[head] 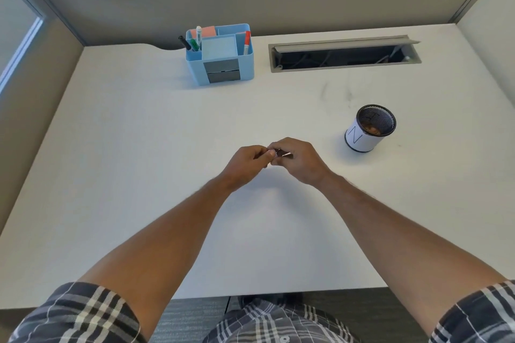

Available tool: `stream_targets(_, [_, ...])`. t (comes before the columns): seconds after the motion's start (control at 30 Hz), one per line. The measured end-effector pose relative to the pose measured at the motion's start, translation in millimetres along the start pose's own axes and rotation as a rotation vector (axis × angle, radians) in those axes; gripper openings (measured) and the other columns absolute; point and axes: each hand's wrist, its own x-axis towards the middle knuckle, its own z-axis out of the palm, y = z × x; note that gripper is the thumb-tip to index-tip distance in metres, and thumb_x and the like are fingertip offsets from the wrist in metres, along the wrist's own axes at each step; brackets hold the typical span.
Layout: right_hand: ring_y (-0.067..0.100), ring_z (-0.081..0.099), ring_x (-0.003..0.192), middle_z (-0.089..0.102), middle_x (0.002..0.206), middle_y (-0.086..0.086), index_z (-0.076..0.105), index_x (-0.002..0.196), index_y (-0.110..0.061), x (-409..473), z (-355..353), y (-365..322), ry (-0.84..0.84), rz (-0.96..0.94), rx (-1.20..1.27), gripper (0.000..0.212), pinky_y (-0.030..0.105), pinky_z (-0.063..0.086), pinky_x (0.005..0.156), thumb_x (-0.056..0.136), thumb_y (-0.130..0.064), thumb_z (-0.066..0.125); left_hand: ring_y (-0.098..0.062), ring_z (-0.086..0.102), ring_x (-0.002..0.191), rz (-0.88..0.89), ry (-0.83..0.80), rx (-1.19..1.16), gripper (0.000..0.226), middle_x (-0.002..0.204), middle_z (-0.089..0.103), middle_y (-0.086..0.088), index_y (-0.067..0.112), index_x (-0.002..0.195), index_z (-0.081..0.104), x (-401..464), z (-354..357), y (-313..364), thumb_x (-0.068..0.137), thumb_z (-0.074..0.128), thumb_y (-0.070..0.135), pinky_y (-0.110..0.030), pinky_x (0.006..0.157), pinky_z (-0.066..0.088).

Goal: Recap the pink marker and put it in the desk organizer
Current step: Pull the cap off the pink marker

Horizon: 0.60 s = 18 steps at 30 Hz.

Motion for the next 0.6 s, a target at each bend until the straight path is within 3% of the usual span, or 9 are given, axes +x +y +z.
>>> stream_targets(0.13, [0.019,0.069,0.094,0.070,0.097,0.006,0.075,0.096,-0.015,0,-5,-1,0.013,-0.007,-0.021,0.022,0.042,0.057,0.090,0.084,0.001,0.067,-0.016,0.043,0.066,0.029,0.016,-0.021,0.042,0.072,0.050,-0.004,0.001,0.084,0.064,0,5,5,0.096,0.058,0.041,-0.033,0.067,0.036])
stream_targets(0.27, [0.022,0.067,0.095,0.068,0.096,0.004,0.075,0.095,-0.018,-2,-11,-1,0.006,-0.004,-0.054,0.021,0.045,0.057,0.089,0.085,-0.003,0.064,-0.014,0.044,0.065,0.033,-0.017,-0.034,0.041,0.070,0.052,0.000,0.006,0.081,0.065,1,7,9,0.097,0.058,0.042,-0.032,0.069,0.037])
stream_targets(0.37, [0.022,0.065,0.094,0.068,0.095,0.003,0.074,0.095,-0.019,-4,-18,0,0.011,-0.029,-0.084,0.009,0.045,0.056,0.088,0.091,-0.015,0.066,-0.007,0.049,0.067,0.024,-0.084,-0.042,0.035,0.076,0.057,0.005,0.011,0.095,0.071,0,6,14,0.095,0.061,0.045,-0.025,0.070,0.040])
stream_targets(0.47, [0.019,0.063,0.093,0.068,0.096,0.004,0.073,0.098,-0.017,-5,-27,2,0.042,-0.016,-0.103,0.011,0.041,0.054,0.087,0.088,-0.012,0.070,-0.011,0.051,0.071,0.029,-0.094,-0.047,0.020,0.082,0.060,0.003,0.015,0.108,0.065,3,8,17,0.093,0.067,0.028,-0.023,0.066,0.041])
stream_targets(0.6, [0.019,0.062,0.091,0.068,0.096,0.004,0.071,0.097,-0.015,-6,-36,0,0.047,0.004,-0.125,0.015,0.037,0.053,0.086,0.085,-0.007,0.070,-0.011,0.052,0.069,0.052,-0.067,-0.104,0.017,0.086,0.062,-0.003,0.012,0.109,0.063,8,11,26,0.092,0.066,0.010,-0.022,0.065,0.044])
